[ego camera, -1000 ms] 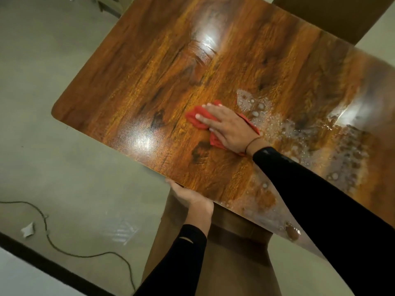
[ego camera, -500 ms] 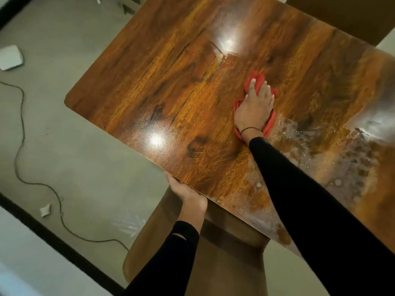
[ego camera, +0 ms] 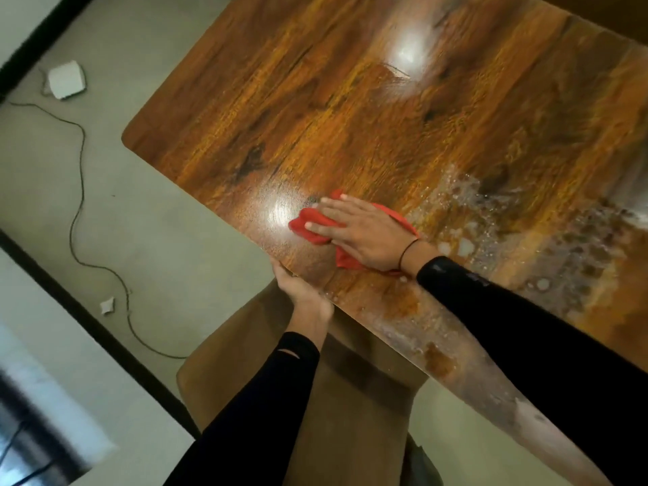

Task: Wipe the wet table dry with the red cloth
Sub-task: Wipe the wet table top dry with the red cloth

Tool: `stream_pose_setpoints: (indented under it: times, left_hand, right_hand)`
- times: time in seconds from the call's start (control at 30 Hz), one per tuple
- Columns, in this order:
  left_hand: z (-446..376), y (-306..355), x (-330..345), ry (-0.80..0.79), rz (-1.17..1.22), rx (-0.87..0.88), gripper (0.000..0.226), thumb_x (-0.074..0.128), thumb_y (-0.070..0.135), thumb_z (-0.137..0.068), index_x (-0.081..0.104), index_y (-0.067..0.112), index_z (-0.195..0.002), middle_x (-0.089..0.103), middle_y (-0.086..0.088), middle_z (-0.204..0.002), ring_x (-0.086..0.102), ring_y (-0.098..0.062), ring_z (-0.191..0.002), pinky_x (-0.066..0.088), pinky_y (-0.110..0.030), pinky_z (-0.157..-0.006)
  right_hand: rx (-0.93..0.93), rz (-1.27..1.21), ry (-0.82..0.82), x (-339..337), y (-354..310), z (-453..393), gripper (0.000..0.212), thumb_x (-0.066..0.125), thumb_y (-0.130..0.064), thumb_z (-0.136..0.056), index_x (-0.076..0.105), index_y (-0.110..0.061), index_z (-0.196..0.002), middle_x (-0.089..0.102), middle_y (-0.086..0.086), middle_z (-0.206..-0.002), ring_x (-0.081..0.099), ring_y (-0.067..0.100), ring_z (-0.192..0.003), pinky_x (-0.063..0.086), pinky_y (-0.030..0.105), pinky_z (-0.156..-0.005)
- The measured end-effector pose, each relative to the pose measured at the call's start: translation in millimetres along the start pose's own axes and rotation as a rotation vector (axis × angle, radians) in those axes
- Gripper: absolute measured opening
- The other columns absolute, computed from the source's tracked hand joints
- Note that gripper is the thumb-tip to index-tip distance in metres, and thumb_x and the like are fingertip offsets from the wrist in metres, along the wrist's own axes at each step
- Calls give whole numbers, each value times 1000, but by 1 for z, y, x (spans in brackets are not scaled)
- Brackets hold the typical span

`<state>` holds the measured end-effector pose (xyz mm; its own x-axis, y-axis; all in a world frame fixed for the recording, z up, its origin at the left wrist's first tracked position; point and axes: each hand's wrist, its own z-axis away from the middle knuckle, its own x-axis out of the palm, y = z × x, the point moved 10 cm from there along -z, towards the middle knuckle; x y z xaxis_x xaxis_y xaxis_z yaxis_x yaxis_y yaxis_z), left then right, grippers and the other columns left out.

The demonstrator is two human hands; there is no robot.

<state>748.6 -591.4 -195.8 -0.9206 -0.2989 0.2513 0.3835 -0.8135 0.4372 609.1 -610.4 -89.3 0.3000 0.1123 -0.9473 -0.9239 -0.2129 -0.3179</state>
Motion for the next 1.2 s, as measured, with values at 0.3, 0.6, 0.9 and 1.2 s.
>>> stream_pose_setpoints:
  times: [0.3,0.6,0.9,1.2]
  left_hand:
    - [8,-12,-18,-7,41,-19,88,28,86,-95,59,22,-147,71,-13,-138,62,-32,-132,49,-49,-112]
    - [10,-37,-36,-43,178,-22,95,36,90,-90,73,16,-136,77,-16,-132,68,-36,-130,48,-55,-117]
    - [6,-53,-30,-37,177,-50,94,31,87,-94,52,21,-157,56,-13,-161,47,-33,-153,27,-55,-130]
    - [2,-61,-25,-178,231,-67,91,38,84,-95,64,13,-146,74,-17,-136,67,-37,-134,43,-56,-121]
  right_hand:
    - [563,0,189,-13,29,-18,64,42,-28,-109,24,-26,-171,20,15,-177,14,34,-166,10,55,-135]
    - [-180,-3,-107,41,-76,57,59,32,-41,-115,19,-33,-172,9,6,-181,2,25,-168,3,49,-136]
    - [470,25,109,-7,16,16,59,32,-37,-112,32,-24,-169,26,15,-176,18,33,-165,12,53,-134]
    - [-40,61,-46,36,-48,86,59,31,-37,-116,17,-29,-173,11,9,-180,6,26,-168,14,51,-135]
